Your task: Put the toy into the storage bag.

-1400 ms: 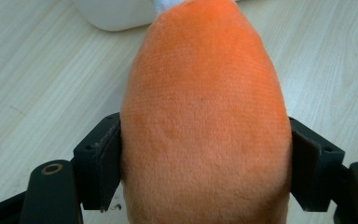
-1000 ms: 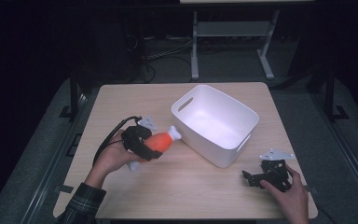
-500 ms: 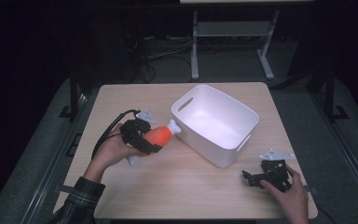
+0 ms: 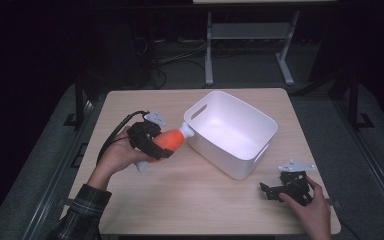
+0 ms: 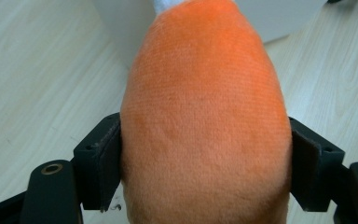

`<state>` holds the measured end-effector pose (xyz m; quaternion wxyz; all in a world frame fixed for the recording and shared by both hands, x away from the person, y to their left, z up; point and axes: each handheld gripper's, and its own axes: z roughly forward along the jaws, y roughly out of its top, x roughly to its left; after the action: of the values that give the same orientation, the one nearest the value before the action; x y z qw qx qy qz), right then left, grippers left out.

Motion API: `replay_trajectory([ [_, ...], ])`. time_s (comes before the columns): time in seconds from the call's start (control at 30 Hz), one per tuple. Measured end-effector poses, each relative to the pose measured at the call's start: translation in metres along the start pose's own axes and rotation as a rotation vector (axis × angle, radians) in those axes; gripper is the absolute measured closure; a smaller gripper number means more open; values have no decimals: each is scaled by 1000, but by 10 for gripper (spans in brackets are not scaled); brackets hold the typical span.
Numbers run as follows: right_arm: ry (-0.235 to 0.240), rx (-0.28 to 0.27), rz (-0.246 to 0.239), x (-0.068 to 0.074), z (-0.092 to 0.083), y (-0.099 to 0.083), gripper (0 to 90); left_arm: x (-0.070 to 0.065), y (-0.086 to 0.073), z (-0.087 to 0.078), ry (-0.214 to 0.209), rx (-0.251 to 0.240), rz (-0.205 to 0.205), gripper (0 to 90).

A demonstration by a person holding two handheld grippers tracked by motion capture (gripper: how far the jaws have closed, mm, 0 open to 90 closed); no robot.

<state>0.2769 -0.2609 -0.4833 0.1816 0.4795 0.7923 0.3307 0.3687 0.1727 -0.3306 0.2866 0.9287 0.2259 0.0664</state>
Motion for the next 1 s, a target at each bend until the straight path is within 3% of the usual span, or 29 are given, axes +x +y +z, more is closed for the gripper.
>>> replay_trajectory([
  [1.0,0,0,1,0,0,0,0,22,49,-13,-1,-28,36,234],
])
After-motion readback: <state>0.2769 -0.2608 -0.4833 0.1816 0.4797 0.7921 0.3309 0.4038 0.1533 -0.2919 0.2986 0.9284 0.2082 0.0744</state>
